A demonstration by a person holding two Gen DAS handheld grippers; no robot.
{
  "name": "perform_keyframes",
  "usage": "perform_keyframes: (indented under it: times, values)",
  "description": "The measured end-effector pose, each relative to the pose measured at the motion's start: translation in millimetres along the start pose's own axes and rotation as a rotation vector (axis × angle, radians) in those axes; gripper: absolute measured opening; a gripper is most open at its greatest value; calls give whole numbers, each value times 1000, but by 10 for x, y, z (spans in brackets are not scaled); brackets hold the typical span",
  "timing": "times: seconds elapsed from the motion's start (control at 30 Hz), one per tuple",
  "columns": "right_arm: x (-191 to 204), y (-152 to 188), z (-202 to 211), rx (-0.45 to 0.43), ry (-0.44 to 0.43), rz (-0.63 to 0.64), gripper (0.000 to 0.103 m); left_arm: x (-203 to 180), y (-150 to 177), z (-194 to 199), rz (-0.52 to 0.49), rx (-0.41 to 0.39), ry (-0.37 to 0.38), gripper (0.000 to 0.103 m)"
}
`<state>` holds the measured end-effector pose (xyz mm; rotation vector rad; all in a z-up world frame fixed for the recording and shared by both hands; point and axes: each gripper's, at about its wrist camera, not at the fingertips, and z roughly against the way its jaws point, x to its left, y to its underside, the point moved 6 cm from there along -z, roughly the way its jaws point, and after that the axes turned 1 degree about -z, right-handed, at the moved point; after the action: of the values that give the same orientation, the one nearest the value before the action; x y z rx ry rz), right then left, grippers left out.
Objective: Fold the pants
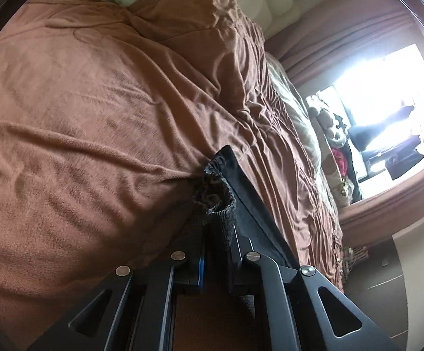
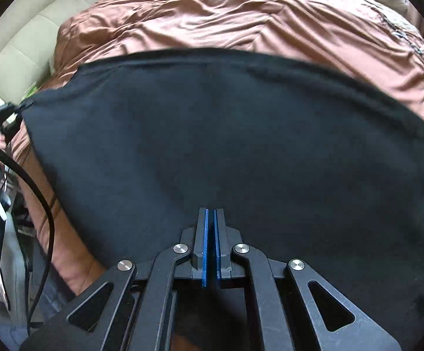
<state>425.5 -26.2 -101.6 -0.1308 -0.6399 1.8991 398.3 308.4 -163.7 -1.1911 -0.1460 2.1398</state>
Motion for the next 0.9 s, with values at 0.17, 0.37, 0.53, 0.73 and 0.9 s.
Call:
perform_keyframes:
  times: [0.17,0.37,0.53,0.73,0.9]
  values:
    - [193,5,-6,-29,-45,3,1,-23,1,8,4,6,-11,11]
    - [575,-20,-111,-47,-173,25,1,-13,24,3,6,13,-37,11]
    - [574,24,-164,-77,-147,31,0,4,44,23,9,12,-50,11]
    - [0,179,93,-131,-53,-78,1,39,48,18,27,14,-59,11]
    - [-420,510,272,-109,-23,-118,0,-10,23,30,32,11,-51,11]
